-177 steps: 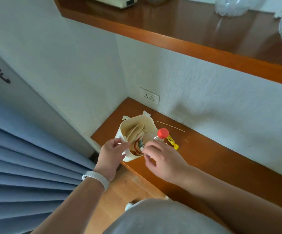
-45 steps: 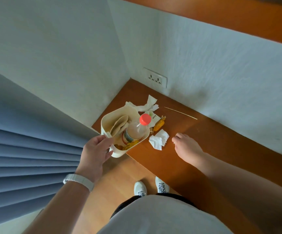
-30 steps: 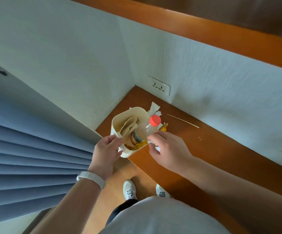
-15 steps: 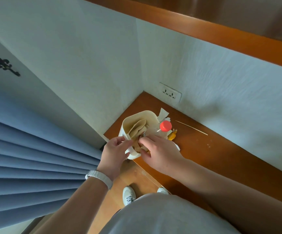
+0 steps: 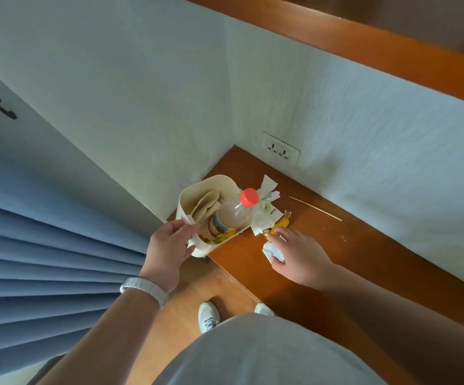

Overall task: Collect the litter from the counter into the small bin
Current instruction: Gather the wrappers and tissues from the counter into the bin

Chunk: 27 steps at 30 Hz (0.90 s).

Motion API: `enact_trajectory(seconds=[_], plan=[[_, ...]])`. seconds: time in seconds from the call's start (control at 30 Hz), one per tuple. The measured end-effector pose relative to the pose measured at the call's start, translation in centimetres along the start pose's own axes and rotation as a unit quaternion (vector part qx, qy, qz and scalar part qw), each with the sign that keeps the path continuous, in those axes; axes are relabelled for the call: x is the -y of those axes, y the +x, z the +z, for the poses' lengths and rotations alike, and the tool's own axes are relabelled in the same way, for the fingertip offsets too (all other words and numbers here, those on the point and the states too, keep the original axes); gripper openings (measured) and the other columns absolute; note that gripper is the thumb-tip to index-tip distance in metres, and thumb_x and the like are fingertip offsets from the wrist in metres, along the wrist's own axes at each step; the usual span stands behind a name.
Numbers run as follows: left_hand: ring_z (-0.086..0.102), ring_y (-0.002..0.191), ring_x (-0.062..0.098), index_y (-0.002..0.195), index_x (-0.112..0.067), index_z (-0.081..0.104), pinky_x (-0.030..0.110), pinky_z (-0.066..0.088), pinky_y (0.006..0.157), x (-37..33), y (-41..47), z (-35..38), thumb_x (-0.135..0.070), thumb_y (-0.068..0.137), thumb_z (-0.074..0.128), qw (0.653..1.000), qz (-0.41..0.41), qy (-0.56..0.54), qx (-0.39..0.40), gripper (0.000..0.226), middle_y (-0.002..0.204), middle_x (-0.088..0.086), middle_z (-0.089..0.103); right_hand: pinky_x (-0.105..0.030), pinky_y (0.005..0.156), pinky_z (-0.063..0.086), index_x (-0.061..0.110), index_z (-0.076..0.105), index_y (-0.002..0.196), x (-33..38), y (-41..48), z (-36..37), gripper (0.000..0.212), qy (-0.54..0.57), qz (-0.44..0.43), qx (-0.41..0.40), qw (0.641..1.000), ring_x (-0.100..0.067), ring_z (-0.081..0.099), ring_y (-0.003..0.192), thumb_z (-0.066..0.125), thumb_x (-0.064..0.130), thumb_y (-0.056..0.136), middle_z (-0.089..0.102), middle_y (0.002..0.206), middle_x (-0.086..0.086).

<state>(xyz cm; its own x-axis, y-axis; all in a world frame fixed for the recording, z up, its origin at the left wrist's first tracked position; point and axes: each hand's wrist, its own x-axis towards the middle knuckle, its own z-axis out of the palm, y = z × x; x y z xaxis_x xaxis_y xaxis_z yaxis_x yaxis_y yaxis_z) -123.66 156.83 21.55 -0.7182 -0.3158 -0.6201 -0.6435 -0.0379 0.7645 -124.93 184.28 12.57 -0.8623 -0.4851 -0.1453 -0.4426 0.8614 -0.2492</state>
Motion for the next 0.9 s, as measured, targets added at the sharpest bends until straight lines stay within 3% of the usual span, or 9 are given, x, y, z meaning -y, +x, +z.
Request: enact_trajectory(seconds=[0.17,0.23,0.37,0.47,0.53,0.73,0.83,0.9], plan=[[0.068,0.117,0.032,0.111,-0.013,0.069,0.037,0.058,0.096,0.1,0.2,0.0,-0.022,0.098,0.067,1.0,-0.004,-0.016,-0.015,0.016,0.118,0.023,0.07,-0.028,0.09,0.049,0.024,0.044,0.136,-2.1,-0.1,2.9,0.053,-0.021,0.01,0.057,0.998,-0.017,0.05,0.123,0.063,0.041,0.089,0.047,0.138,0.002],[0.069,0.114,0.031,0.109,-0.014,0.069,0.036,0.058,0.095,0.2,0.2,0.0,-0.022,0.098,0.067,1.0,-0.006,-0.013,-0.017,0.014,0.115,0.02,0.071,-0.027,0.091,0.049,0.025,0.045,0.136,-2.6,-0.1,3.5,0.053,-0.018,0.014,0.059,0.998,-0.017,0.051,0.122,0.065,0.038,0.089,0.049,0.136,0.002],[0.069,0.098,0.029,0.109,-0.008,0.068,0.045,0.054,0.105,0.3,0.3,0.0,-0.022,0.1,0.065,1.0,-0.018,-0.013,-0.02,0.017,0.1,0.019,0.069,-0.028,0.095,0.047,0.025,0.042,0.141,-3.0,0.0,4.4,0.054,-0.007,0.02,0.083,0.996,-0.018,0.051,0.123,0.064,0.032,0.092,0.049,0.138,0.001],[0.07,0.11,0.028,0.108,-0.013,0.071,0.033,0.058,0.089,0.1,0.3,0.2,-0.023,0.098,0.067,1.0,-0.004,-0.003,-0.025,0.014,0.112,0.02,0.072,-0.026,0.092,0.048,0.023,0.046,0.138,-3.3,-0.1,4.8,0.048,-0.012,0.037,0.09,0.995,-0.016,0.052,0.117,0.063,0.027,0.093,0.052,0.133,0.001],[0.069,0.114,0.026,0.111,-0.013,0.071,0.029,0.057,0.086,0.1,0.3,0.3,-0.022,0.098,0.068,1.0,0.0,0.001,-0.018,0.016,0.116,0.016,0.072,-0.025,0.088,0.047,0.019,0.051,0.132,-3.5,-0.3,5.0,0.039,-0.014,0.044,0.095,0.994,-0.014,0.054,0.111,0.06,0.023,0.094,0.056,0.127,0.0],[0.068,0.116,0.025,0.12,-0.01,0.069,0.036,0.058,0.096,0.2,0.5,0.6,-0.022,0.098,0.069,1.0,0.005,0.002,-0.003,0.025,0.118,0.014,0.072,-0.031,0.085,0.053,0.015,0.056,0.124,-3.8,-1.1,4.8,0.028,0.006,0.073,0.122,0.99,-0.017,0.06,0.104,0.046,0.019,0.098,0.061,0.12,-0.002],[0.068,0.116,0.026,0.12,-0.011,0.069,0.041,0.058,0.101,0.1,0.5,0.5,-0.023,0.097,0.07,1.0,0.012,0.006,0.006,0.027,0.118,0.013,0.072,-0.036,0.084,0.054,0.013,0.059,0.119,-3.8,-1.6,4.2,0.029,0.017,0.082,0.099,0.992,-0.021,0.061,0.102,0.042,0.021,0.098,0.063,0.117,-0.004],[0.068,0.116,0.026,0.119,-0.012,0.07,0.044,0.057,0.103,-0.1,0.5,0.5,-0.022,0.096,0.07,1.0,0.016,0.002,0.006,0.025,0.118,0.012,0.072,-0.032,0.078,0.055,0.014,0.06,0.115,-3.6,-1.8,3.6,0.026,0.022,0.082,0.072,0.994,-0.017,0.06,0.093,0.042,0.022,0.098,0.063,0.108,-0.002]])
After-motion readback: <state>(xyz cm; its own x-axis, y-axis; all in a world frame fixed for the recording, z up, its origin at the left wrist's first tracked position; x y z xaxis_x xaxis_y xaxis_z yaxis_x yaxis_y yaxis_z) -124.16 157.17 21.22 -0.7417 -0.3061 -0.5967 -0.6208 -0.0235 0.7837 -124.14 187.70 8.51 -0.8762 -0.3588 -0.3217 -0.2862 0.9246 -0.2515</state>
